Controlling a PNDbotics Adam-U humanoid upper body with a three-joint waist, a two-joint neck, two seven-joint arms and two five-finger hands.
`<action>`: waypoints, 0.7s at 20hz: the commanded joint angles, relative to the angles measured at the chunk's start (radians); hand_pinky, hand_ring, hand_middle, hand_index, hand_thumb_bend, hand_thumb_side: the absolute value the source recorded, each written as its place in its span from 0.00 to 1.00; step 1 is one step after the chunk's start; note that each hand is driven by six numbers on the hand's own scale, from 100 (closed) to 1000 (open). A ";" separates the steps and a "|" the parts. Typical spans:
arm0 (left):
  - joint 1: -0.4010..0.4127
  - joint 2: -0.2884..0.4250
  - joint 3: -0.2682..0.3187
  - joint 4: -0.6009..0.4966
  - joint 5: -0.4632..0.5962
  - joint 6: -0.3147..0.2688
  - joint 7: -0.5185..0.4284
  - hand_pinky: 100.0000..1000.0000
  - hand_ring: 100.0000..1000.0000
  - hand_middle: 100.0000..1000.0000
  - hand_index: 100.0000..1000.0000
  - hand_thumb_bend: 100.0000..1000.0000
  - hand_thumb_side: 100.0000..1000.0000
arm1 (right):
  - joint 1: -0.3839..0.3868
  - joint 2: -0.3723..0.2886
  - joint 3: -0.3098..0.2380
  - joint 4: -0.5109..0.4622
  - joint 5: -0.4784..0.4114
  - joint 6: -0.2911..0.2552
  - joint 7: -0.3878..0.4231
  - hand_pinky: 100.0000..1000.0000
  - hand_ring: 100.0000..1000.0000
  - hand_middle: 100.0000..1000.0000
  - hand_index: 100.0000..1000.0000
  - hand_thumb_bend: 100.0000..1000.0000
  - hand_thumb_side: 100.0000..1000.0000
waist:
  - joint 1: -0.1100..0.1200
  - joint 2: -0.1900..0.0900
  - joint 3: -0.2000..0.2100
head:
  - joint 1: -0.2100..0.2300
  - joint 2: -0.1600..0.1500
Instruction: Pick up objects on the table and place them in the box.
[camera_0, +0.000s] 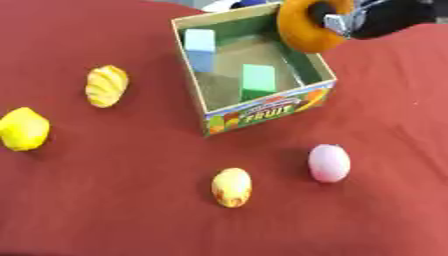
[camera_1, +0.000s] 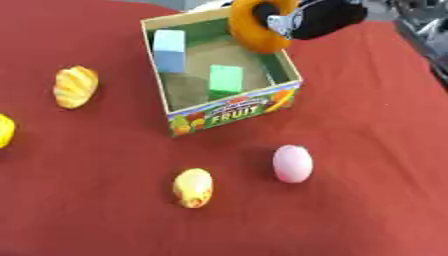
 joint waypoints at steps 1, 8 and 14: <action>-0.014 0.029 0.002 -0.015 0.002 -0.002 -0.006 0.70 0.55 0.51 0.80 0.00 0.46 | -0.038 0.036 0.013 0.092 0.057 -0.035 -0.007 0.76 0.60 0.48 0.55 0.15 0.19 | 0.004 -0.016 0.005 | -0.005 -0.001; -0.018 0.027 0.000 -0.015 0.007 -0.003 -0.008 0.70 0.55 0.51 0.80 0.00 0.47 | -0.073 0.119 0.023 0.241 0.129 -0.097 -0.060 0.77 0.61 0.50 0.57 0.16 0.16 | 0.000 -0.008 0.017 | -0.009 -0.005; -0.021 0.026 -0.002 -0.015 0.009 -0.002 -0.010 0.70 0.55 0.51 0.80 0.00 0.47 | -0.072 0.137 0.037 0.284 0.177 -0.146 -0.066 0.80 0.74 0.68 0.81 0.38 0.20 | 0.000 -0.007 0.018 | -0.006 -0.003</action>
